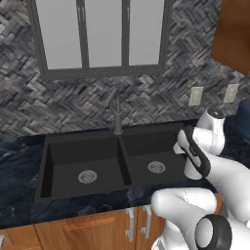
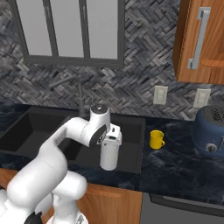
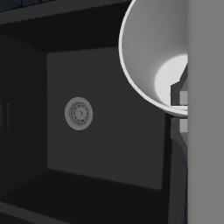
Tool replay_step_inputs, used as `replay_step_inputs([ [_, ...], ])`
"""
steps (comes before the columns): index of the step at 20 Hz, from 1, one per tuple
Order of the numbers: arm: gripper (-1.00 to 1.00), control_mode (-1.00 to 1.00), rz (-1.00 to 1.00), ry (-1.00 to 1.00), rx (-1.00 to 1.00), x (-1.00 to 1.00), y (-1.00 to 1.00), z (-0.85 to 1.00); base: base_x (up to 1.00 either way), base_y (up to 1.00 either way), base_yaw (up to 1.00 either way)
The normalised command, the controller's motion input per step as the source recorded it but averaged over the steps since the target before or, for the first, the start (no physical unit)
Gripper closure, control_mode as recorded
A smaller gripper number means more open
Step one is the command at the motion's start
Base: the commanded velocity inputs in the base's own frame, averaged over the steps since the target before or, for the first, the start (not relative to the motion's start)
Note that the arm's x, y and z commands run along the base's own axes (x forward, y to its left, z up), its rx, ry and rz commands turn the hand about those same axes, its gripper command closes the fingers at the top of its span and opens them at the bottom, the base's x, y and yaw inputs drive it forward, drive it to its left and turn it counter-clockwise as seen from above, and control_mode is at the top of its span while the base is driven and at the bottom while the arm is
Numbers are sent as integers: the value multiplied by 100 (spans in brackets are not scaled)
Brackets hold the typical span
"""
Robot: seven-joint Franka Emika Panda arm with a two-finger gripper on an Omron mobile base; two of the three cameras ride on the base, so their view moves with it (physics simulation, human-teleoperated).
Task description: Place the mug in the left basin and the glass cup in the right basin of the sink.
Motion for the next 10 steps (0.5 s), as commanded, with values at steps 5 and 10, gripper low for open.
replay_step_inputs([
  [5, 100, -100, 0, 0, -6, 44, 41, 0, 0, 0, 0],
  [10, 100, -100, -1, 0, -2, 46, 23, 0, 0, 0, 0],
])
